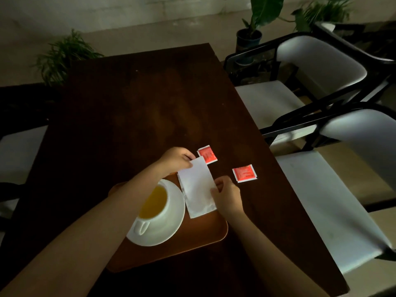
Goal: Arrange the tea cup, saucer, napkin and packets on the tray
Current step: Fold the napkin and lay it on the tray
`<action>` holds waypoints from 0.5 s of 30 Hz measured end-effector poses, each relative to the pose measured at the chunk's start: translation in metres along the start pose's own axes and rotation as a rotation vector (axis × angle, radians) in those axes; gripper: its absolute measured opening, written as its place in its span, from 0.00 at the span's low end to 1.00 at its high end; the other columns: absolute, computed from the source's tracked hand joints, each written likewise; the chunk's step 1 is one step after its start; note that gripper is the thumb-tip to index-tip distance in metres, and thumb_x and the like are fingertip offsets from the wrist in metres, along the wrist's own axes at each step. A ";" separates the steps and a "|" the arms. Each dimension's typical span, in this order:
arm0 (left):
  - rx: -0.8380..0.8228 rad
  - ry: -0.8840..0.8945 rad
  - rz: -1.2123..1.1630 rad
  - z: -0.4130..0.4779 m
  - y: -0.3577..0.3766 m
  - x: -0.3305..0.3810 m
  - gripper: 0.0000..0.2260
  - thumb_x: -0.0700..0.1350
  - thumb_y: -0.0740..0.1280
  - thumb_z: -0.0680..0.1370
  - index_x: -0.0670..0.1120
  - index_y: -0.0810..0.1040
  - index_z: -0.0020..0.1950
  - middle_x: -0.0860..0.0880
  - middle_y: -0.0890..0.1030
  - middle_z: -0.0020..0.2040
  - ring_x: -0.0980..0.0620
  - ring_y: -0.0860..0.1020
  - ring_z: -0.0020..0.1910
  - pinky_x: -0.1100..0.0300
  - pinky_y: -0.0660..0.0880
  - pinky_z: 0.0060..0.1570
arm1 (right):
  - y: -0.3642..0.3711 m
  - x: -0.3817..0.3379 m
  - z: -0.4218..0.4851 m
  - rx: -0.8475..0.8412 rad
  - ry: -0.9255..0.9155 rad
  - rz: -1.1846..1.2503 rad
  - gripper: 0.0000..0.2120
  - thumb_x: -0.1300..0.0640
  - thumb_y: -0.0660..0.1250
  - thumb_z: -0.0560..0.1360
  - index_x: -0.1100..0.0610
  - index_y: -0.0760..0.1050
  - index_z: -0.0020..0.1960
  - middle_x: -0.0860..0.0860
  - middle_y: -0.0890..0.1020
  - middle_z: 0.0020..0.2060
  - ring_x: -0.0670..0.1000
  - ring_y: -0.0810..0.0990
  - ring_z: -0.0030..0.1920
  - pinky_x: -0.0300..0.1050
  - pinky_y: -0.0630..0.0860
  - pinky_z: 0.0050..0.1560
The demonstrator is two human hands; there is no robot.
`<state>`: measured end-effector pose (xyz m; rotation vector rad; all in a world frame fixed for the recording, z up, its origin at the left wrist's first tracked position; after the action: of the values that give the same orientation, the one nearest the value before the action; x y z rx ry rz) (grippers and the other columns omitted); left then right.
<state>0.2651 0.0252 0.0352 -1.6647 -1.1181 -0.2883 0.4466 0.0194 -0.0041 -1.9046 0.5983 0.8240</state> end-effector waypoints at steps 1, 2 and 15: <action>-0.017 0.014 0.043 0.001 0.004 -0.001 0.15 0.34 0.69 0.72 0.42 0.80 0.58 0.41 0.83 0.54 0.48 0.80 0.50 0.58 0.75 0.47 | 0.004 0.001 -0.002 0.007 0.008 -0.005 0.11 0.63 0.63 0.75 0.59 0.71 0.57 0.49 0.78 0.41 0.43 0.75 0.32 0.30 0.69 0.27; -0.017 0.030 0.086 0.003 0.007 -0.002 0.15 0.33 0.68 0.72 0.42 0.79 0.58 0.41 0.83 0.54 0.48 0.80 0.50 0.59 0.75 0.47 | 0.007 0.002 -0.005 0.017 0.007 -0.021 0.11 0.62 0.63 0.75 0.59 0.71 0.58 0.51 0.79 0.42 0.44 0.77 0.33 0.31 0.70 0.28; 0.038 0.137 0.294 0.007 0.032 -0.018 0.14 0.33 0.65 0.75 0.41 0.78 0.60 0.42 0.81 0.58 0.45 0.79 0.56 0.59 0.75 0.51 | 0.022 0.015 -0.007 0.198 -0.191 -0.429 0.08 0.59 0.61 0.76 0.55 0.75 0.54 0.51 0.82 0.48 0.51 0.79 0.50 0.48 0.73 0.55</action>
<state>0.2787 0.0215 0.0004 -1.7212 -0.7606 -0.1875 0.4435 0.0026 -0.0255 -1.6660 0.1375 0.6308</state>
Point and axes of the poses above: each hand's wrist, its own z-axis towards the middle knuckle, its own y-axis out of the palm, x = y × z, the point moved 1 cm from there along z, towards the middle knuckle
